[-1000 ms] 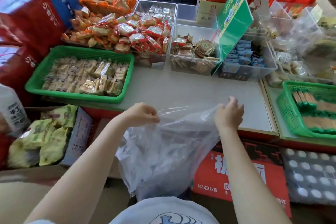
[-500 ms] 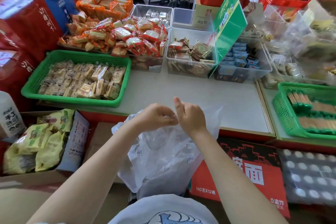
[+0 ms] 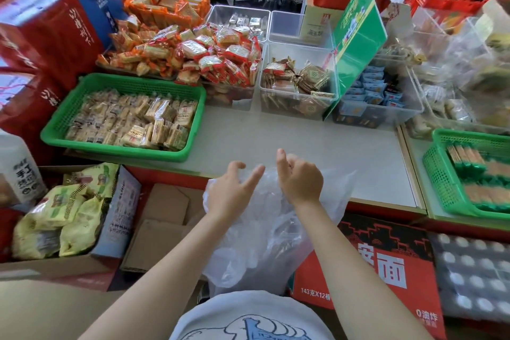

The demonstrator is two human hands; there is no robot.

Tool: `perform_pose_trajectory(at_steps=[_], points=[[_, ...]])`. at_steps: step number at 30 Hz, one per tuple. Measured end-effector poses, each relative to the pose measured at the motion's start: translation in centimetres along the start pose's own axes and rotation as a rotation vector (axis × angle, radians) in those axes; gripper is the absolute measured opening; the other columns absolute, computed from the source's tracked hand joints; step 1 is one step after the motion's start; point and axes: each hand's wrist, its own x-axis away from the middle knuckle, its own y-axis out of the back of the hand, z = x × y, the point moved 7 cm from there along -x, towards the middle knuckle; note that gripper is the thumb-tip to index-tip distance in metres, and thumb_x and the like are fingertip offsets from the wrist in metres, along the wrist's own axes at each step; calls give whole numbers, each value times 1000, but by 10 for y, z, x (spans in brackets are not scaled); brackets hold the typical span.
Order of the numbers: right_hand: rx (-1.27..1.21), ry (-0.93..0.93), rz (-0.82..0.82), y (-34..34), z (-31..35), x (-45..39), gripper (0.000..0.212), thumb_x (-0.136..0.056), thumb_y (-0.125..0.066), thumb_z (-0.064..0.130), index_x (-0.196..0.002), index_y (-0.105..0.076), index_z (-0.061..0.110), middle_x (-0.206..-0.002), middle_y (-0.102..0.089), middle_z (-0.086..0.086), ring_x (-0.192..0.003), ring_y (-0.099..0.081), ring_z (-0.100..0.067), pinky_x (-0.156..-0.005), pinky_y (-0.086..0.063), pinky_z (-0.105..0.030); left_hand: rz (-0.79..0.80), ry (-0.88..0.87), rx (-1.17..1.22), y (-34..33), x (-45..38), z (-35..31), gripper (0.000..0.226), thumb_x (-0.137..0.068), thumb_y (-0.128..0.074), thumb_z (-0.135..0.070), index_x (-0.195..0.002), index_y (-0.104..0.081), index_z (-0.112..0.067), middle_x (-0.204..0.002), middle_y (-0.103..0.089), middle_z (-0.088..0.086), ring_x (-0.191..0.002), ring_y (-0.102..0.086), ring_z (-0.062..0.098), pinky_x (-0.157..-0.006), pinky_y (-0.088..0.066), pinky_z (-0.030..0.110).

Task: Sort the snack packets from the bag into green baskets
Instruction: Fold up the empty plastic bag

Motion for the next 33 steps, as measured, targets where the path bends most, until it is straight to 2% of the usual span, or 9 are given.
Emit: perform_pose_trajectory(at_steps=[3, 6, 10, 14, 16, 18, 21, 25, 33], points=[[26, -16, 10, -3, -2, 0, 62, -93, -20, 59, -51, -37, 17, -46, -33, 6, -47, -42, -26, -55, -26, -28, -44, -46, 82, -2, 2, -9, 52, -94, -36, -70, -102, -56, -22, -97, -69, 6, -96, -63, 29, -72, -42, 37], [62, -89, 5, 10, -18, -5, 62, -90, -13, 62, -47, -29, 21, -44, -30, 6, -46, -38, -24, -48, -19, -26, -139, -35, -89, 21, -10, 4, 46, -100, -37, -60, -85, -55, -20, -84, -64, 8, -88, -62, 33, -65, -35, 35], [93, -173, 4, 27, -38, -9, 65, -90, -10, 64, -47, -30, 20, -46, -33, 4, -45, -35, -19, -47, -17, -26, -294, -25, -396, 59, -29, 34, 37, -89, -55, -57, -90, -67, -21, -85, -67, 6, -79, -61, 28, -64, -37, 30], [97, -159, 39, 20, -30, -6, 65, -93, -12, 62, -46, -31, 21, -46, -35, 4, -46, -37, -18, -47, -19, -25, -280, -161, -694, 66, -44, 22, 32, -85, -67, -44, -106, -66, -20, -110, -60, 7, -106, -55, 28, -84, -35, 38], [49, -169, 53, 16, -27, -5, 64, -97, -17, 56, -46, -32, 19, -46, -37, 3, -47, -39, -20, -47, -21, -27, -284, -363, -509, 65, -42, -2, 29, -85, -63, -41, -104, -71, -21, -112, -61, 5, -106, -56, 28, -89, -36, 40], [-11, -173, 57, 14, -24, -6, 65, -99, -20, 54, -47, -32, 17, -46, -38, 1, -47, -40, -20, -47, -24, -28, -104, -539, -141, 53, -28, -34, 33, -86, -59, -46, -95, -75, -18, -103, -69, 2, -96, -63, 25, -85, -41, 35], [-108, -176, 68, 9, -16, -5, 68, -103, -22, 52, -46, -36, 17, -45, -42, 1, -46, -43, -18, -49, -29, -29, 280, -588, 22, 9, 0, -68, 26, -88, -74, -41, -98, -74, -18, -101, -71, -3, -98, -63, 14, -91, -46, 31], [-157, -202, 75, 8, -16, -5, 68, -108, -28, 44, -46, -38, 19, -47, -43, 3, -48, -45, -15, -52, -30, -29, 304, -575, 230, 0, 3, -73, 33, -77, -87, -26, -97, -64, -14, -99, -70, -3, -97, -66, 12, -90, -52, 30], [-240, -210, 112, 9, -15, -5, 69, -108, -24, 48, -51, -39, 12, -48, -41, -1, -49, -43, -18, -52, -31, -30, 239, -545, -147, 2, -4, -67, 33, -78, -80, -43, -90, -54, -27, -91, -61, -5, -88, -59, 22, -75, -45, 31]])
